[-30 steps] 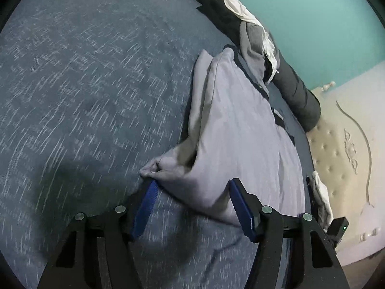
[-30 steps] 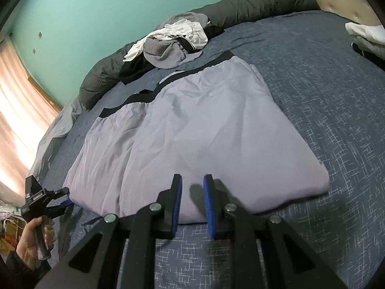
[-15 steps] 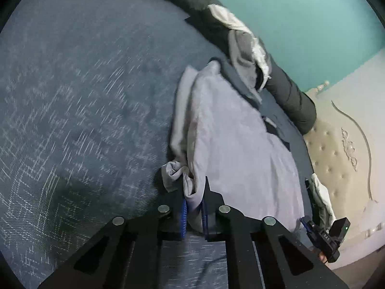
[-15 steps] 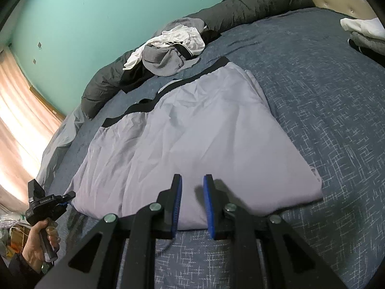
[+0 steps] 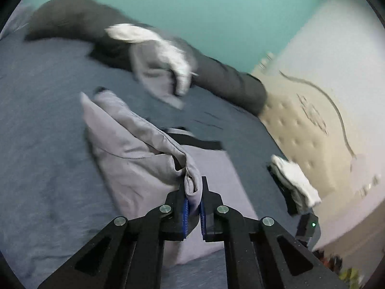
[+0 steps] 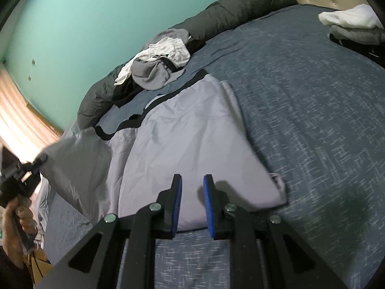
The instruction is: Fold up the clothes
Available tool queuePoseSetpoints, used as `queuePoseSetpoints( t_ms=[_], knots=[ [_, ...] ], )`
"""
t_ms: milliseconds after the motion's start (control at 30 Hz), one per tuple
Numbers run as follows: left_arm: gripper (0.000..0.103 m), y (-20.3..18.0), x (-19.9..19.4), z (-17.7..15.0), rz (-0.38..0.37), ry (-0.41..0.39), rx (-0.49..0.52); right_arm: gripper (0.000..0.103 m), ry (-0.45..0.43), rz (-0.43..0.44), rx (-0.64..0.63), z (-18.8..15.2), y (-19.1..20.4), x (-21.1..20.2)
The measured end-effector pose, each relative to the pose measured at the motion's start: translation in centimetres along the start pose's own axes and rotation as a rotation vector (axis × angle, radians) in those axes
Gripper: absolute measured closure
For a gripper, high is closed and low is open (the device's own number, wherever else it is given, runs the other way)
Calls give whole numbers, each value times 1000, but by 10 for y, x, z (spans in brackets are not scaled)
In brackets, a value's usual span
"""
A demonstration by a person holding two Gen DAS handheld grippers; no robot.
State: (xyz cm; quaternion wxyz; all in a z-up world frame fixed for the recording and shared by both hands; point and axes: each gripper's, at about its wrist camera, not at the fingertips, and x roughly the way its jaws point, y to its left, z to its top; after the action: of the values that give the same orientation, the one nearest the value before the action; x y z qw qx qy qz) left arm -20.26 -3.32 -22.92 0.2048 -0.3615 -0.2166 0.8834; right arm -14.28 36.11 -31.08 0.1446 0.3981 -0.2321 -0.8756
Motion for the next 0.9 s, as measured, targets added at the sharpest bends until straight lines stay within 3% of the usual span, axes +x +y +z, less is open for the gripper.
queuePoseSetpoints(
  t_ms=[200,333,400,533,600,667,767,833,900],
  knots=[
    [95,-101,85,-24,-87,146,161,86,-15,-7,63,6,-26,-12],
    [94,-123,143,-63,-62,291,217,86,-21,-2,99,10,-39,-19],
    [94,-125,155,-75,-29,323,224,86,-22,2,107,12,-41,-21],
    [87,-130,146,-75,-15,317,212,86,-13,11,115,14,-43,-19],
    [73,-130,130,-69,-30,289,211,86,-10,24,107,15,-39,-18],
    [65,-125,111,-59,-29,250,202,86,-10,39,97,15,-36,-18],
    [65,-110,89,-47,12,212,195,85,-12,81,94,16,-30,-17],
    [65,-91,80,-46,77,211,184,68,-14,109,93,18,-26,-15],
    [65,-78,84,-49,128,226,174,63,-16,142,94,19,-20,-14]
  ],
)
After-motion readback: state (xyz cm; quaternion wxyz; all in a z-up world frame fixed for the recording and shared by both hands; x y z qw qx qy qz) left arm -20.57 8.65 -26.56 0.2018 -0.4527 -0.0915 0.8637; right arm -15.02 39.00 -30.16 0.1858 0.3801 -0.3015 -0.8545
